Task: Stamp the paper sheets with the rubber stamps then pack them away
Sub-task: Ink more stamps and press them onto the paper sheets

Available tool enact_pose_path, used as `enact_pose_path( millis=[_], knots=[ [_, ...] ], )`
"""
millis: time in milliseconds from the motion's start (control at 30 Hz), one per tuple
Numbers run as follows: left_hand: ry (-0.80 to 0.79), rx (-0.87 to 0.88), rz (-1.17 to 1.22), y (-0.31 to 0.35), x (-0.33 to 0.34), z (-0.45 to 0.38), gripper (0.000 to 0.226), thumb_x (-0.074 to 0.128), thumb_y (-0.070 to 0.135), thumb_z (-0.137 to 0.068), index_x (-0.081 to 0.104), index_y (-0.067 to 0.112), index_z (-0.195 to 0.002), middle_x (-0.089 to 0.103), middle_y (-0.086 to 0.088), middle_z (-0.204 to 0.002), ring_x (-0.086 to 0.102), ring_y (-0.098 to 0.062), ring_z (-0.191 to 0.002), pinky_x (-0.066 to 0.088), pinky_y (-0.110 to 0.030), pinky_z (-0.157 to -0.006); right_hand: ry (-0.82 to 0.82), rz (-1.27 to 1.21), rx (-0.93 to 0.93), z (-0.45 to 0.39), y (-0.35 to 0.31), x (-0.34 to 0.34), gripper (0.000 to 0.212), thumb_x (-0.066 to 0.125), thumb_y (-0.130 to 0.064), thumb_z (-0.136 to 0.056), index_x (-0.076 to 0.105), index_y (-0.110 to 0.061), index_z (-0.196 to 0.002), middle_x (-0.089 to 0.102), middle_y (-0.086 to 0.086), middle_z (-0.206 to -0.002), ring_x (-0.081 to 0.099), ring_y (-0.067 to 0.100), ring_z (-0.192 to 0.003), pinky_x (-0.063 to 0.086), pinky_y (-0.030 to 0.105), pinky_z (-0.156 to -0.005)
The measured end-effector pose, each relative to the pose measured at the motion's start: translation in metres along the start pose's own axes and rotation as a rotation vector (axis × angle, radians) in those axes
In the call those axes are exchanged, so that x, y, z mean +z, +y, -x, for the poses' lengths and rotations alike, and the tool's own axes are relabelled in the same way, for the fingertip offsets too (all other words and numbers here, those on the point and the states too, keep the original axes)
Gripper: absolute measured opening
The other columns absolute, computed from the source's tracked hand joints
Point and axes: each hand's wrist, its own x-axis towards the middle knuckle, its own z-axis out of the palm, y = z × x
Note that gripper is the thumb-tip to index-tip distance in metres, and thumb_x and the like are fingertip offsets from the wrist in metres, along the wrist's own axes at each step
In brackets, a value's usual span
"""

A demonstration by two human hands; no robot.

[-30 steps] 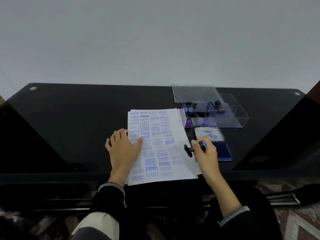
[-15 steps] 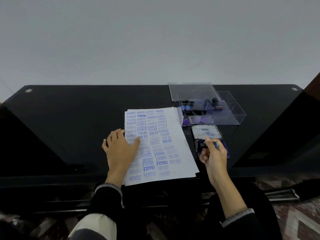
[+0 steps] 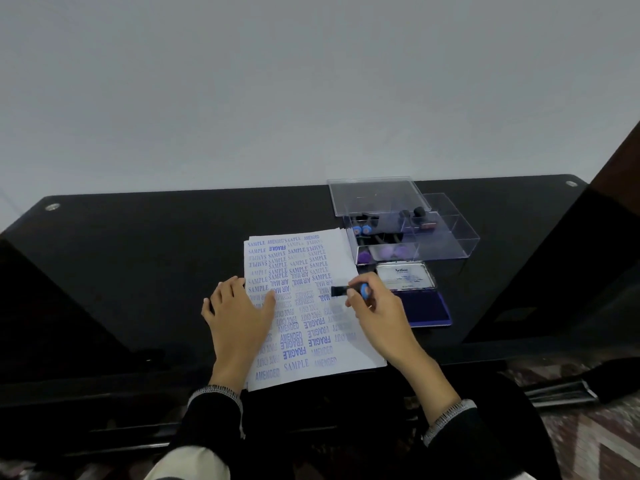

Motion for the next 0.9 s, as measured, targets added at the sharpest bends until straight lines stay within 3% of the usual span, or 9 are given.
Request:
enact_pose_path(
  millis=[67,167,267,367,500,633,733,900],
  knots=[
    [-0.005,0.003,-0.009,0.001,-0.001,0.001,0.064,0.050,0.056,-0.089,0.043,0.012,-0.136,0.041,-0.005,-0.145,0.029,-0.025,-0.140,0.012,-0.049,-0.117,0.001,0.012,-0.034,-0.007,-0.001,-0.003,0.006,0.053,-0.024,-0.094,0.055,-0.030,-0.095,0.064,0.010,-0.086,0.060,0.025,-0.076,0.052,0.038,-0.074],
    [-0.001,0.013,-0.011,0.003,-0.003,0.003,0.064,0.050,0.055,-0.090,0.044,0.010,-0.135,0.042,-0.006,-0.144,0.030,-0.026,-0.139,0.013,-0.050,-0.117,0.068,0.021,-0.049,-0.022,-0.003,-0.012,0.010,0.053,-0.023,-0.095,0.056,-0.032,-0.095,0.062,0.010,-0.083,0.061,0.033,-0.078,0.052,0.046,-0.073],
    [-0.017,0.004,-0.009,0.003,-0.004,0.003,0.065,0.049,0.055,-0.090,0.042,0.011,-0.137,0.040,-0.006,-0.146,0.027,-0.025,-0.141,0.011,-0.049,-0.117,0.185,0.020,-0.059,-0.044,-0.007,-0.026,0.009,0.054,-0.019,-0.095,0.056,-0.025,-0.102,0.058,0.003,-0.078,0.061,0.032,-0.075,0.054,0.039,-0.067],
    [-0.023,-0.001,-0.016,0.004,-0.004,0.003,0.065,0.049,0.055,-0.090,0.041,0.011,-0.137,0.040,-0.006,-0.147,0.027,-0.025,-0.141,0.011,-0.049,-0.118,0.258,0.101,-0.068,-0.075,-0.011,-0.041,0.012,0.055,-0.016,-0.094,0.054,-0.013,-0.106,0.054,0.000,-0.076,0.054,0.016,-0.065,0.045,0.024,-0.054],
    [-0.014,-0.004,-0.004,0.004,-0.004,0.003,0.064,0.050,0.055,-0.090,0.043,0.011,-0.136,0.041,-0.006,-0.145,0.029,-0.025,-0.140,0.011,-0.049,-0.117,0.281,0.193,-0.070,-0.115,-0.009,-0.058,0.011,0.056,-0.012,-0.093,0.047,-0.012,-0.097,0.050,0.001,-0.073,0.044,0.010,-0.059,0.039,0.021,-0.052],
    [-0.009,-0.012,-0.004,0.003,-0.002,0.001,0.064,0.050,0.056,-0.089,0.044,0.013,-0.137,0.041,-0.004,-0.146,0.028,-0.023,-0.140,0.010,-0.048,-0.118,0.255,0.376,0.024,-0.151,-0.004,-0.075,0.017,0.060,-0.014,-0.090,0.043,-0.011,-0.094,0.048,-0.002,-0.076,0.046,0.010,-0.063,0.034,0.025,-0.051],
    [-0.002,-0.011,-0.014,0.002,0.001,0.000,0.064,0.049,0.058,-0.088,0.044,0.014,-0.136,0.042,-0.004,-0.145,0.030,-0.023,-0.140,0.012,-0.049,-0.118,0.253,0.459,0.072,-0.172,0.001,-0.082,0.020,0.064,-0.019,-0.086,0.044,-0.014,-0.088,0.053,0.007,-0.087,0.052,0.021,-0.071,0.040,0.032,-0.061],
    [0.011,-0.005,-0.017,0.000,0.004,-0.002,0.062,0.051,0.057,-0.087,0.046,0.016,-0.133,0.044,-0.003,-0.142,0.032,-0.024,-0.138,0.014,-0.050,-0.116,0.172,0.595,0.073,-0.195,0.001,-0.076,0.018,0.060,-0.011,-0.085,0.042,-0.009,-0.086,0.054,0.013,-0.085,0.051,0.028,-0.078,0.036,0.032,-0.062]
  ],
)
